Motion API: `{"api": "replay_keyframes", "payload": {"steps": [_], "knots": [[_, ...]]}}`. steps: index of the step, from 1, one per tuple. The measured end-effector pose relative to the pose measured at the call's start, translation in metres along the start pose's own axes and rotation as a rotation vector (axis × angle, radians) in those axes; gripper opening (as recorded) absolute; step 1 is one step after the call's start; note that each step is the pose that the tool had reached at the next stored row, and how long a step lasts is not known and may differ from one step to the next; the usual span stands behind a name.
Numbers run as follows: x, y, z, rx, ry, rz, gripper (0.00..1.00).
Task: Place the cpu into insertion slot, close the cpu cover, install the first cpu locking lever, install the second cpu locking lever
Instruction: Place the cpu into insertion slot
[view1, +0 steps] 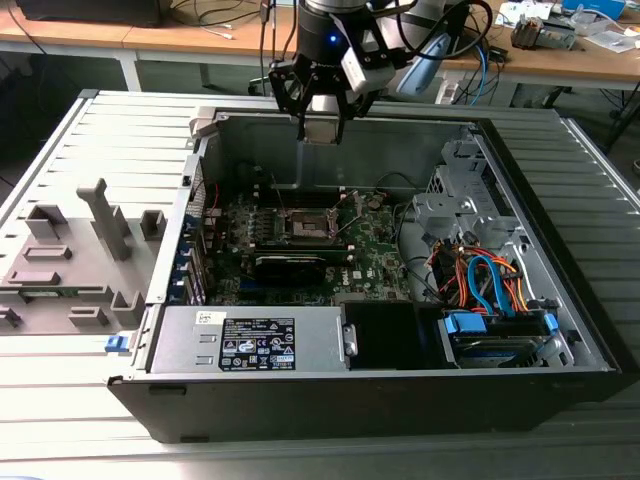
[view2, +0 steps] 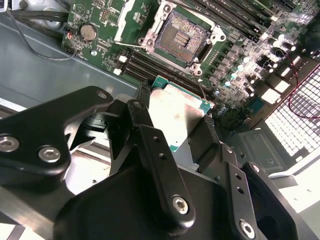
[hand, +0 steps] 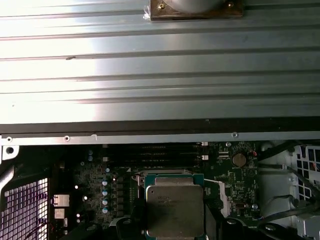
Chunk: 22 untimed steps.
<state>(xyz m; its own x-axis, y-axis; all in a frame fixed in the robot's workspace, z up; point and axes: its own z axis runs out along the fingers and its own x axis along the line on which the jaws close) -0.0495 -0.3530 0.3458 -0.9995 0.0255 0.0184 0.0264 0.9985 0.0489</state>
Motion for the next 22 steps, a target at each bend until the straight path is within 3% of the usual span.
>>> {"api": "replay_keyframes", "payload": {"steps": [11, 22], "knots": [[0.0006, -0.0002, 0.0016, 0.0059, -0.0002, 0.000, 0.55], [0.0007, -0.0003, 0.0025, 0.0068, -0.0002, 0.000, 0.55]]}}
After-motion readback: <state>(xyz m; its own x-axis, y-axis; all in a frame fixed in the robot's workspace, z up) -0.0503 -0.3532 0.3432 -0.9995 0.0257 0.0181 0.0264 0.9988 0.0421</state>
